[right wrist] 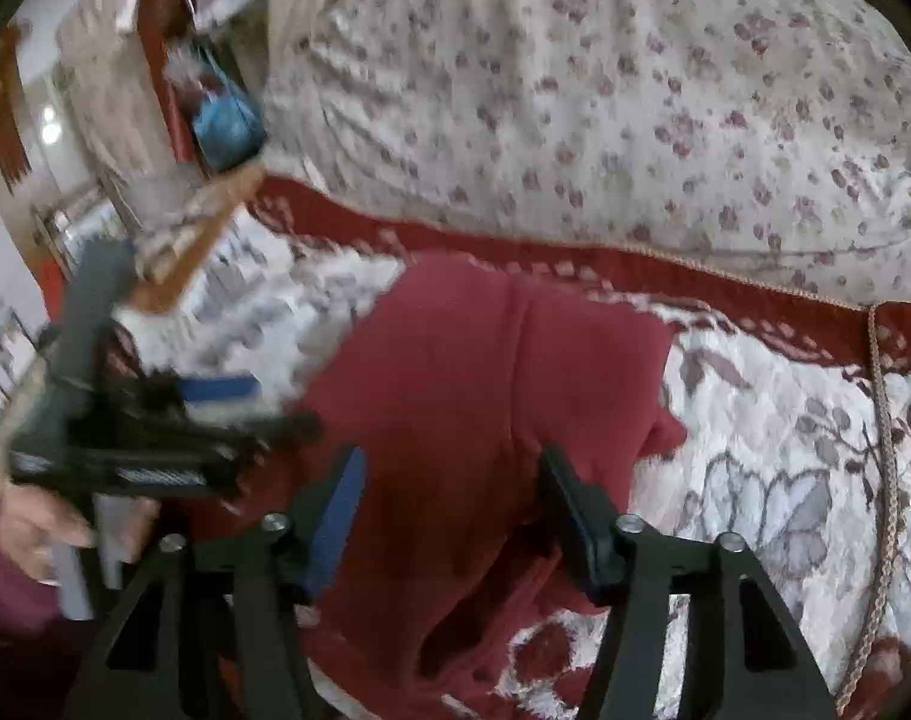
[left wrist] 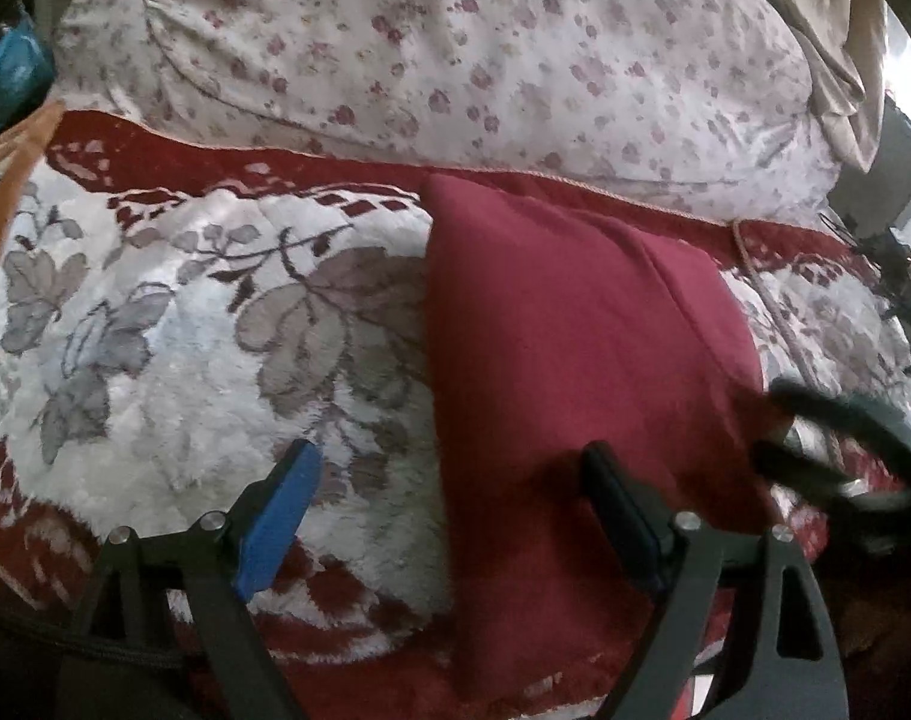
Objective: Fold small clothes
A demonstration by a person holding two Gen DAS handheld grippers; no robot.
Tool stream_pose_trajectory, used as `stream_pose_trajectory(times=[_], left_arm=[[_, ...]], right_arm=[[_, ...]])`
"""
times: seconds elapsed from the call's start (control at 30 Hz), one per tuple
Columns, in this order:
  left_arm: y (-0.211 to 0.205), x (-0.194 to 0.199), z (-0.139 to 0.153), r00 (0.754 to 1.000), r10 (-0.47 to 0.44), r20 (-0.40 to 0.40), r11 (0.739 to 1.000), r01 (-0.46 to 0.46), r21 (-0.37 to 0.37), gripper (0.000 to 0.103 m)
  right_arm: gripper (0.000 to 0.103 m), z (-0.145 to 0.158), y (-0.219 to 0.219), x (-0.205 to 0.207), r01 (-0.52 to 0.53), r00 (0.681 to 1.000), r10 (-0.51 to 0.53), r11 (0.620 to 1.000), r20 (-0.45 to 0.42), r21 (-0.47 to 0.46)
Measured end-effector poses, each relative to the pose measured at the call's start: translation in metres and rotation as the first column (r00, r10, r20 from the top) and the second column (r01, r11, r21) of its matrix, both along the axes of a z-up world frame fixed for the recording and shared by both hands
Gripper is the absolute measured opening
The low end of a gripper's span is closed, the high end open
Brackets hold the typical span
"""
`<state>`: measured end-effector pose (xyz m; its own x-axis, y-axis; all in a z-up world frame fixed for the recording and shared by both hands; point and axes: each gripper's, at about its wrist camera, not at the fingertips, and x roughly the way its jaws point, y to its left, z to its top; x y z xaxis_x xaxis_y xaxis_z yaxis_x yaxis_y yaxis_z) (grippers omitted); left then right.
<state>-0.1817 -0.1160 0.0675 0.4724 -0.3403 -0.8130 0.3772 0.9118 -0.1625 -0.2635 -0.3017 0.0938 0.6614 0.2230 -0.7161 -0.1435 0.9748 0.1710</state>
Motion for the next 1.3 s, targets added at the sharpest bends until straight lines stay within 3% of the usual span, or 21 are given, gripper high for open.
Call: stream_pose_trajectory(times=[0.13,0.23,0.37,0.43,0.5,0.7,1.3], left_arm=[[0.0,-0.008,0.004,0.997,0.039,0.064,0.999,-0.041,0.025,0.088],[0.002,-0.009,0.008,0.993,0.067,0.094,0.996,-0.072,0.048,0.088],[0.006,-0.012,0.017,0.989,0.094,0.116,0.995,-0.098,0.023,0.088],[0.005,-0.016,0.022,0.985,0.098,0.144,0.994,-0.103,0.028,0.088],[0.002,-0.021,0.028,0.981,0.089,0.174,0.994,-0.099,0.047,0.088],[-0.006,-0.033,0.041,0.975,0.063,0.213,0.996,-0.074,0.045,0.088],[-0.001,-0.038,0.048,0.962,0.091,0.256,0.992,-0.11,0.061,0.088]], right_arm=[[0.054,-0.034,0.005,0.007,0.04,0.997,-0.049,0.991,-0.066,-0.131],[0.054,-0.041,-0.001,0.007,0.047,0.996,-0.055,0.991,-0.063,-0.125],[0.054,-0.032,-0.007,0.003,0.051,0.997,-0.055,0.996,-0.062,-0.074],[0.06,-0.022,-0.01,-0.003,0.066,0.997,-0.067,0.997,-0.047,-0.037],[0.077,-0.009,-0.01,-0.01,0.085,0.996,-0.085,0.996,-0.015,-0.015],[0.084,0.007,-0.002,-0.019,0.144,0.99,-0.143,0.986,0.016,-0.08],[0.093,0.004,-0.006,-0.014,0.229,0.973,-0.229,0.973,0.004,-0.038]])
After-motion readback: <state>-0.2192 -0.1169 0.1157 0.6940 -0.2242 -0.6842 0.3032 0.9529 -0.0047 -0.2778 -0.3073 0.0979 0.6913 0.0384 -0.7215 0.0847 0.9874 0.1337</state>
